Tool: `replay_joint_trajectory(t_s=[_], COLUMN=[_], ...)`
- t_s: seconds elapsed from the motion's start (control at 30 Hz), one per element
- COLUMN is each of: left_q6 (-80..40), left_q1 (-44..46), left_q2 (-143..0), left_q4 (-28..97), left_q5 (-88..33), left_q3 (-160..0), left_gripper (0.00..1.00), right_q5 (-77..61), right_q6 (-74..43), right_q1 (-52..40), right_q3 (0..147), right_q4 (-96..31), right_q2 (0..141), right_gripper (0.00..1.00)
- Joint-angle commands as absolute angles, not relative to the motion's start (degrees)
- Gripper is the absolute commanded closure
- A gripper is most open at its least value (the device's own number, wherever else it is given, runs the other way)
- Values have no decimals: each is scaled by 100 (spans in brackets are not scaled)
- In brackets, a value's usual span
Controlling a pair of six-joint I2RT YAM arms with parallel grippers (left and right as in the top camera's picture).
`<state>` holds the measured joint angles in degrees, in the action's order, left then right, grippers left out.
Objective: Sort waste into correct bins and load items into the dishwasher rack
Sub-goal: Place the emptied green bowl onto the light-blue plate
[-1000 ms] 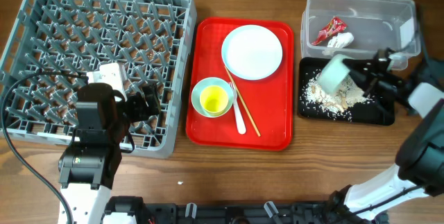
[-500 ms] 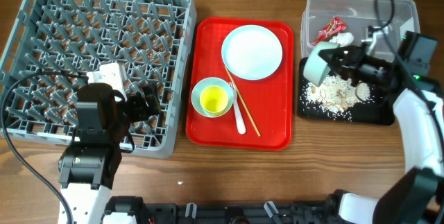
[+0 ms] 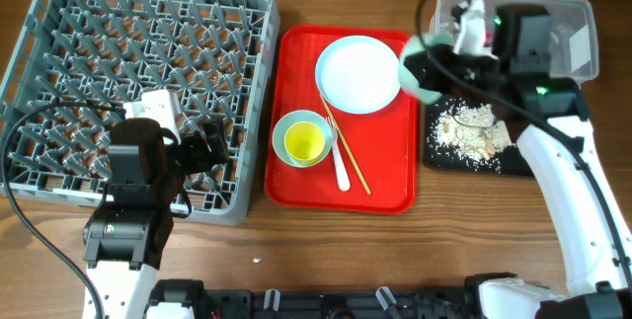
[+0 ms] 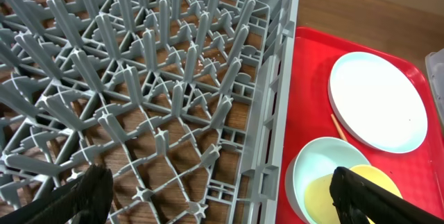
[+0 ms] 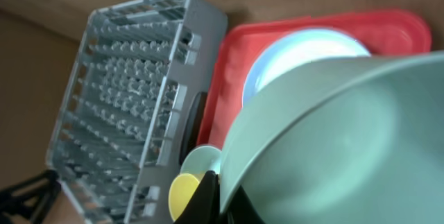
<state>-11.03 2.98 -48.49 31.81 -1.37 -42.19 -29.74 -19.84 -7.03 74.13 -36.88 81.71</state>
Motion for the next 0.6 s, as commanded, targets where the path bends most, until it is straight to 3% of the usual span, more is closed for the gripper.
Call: replay_joint_trajectory(t_s=[0.0,0.27,0.57], left_q6=[-1070,-1070,-1070], left_q1=[261,261,261], left_q2=[-4856,-4856,-4856], left_q4=[3175,3175,3175], left_q5=[-141,-141,-141], left_q3=[-4327,-4327,-4327], left_gripper=[0,0,0], right_q5=[-2023,-1013,-895], right_q6=[-1177,21,93], right_q1=[-1096,-2027,-2720], right_q3=[7915,8001,8001], right_q4=[-3736,-3234,-2928], right_q2=[8659,9843,11207], right_gripper=[96,96,96])
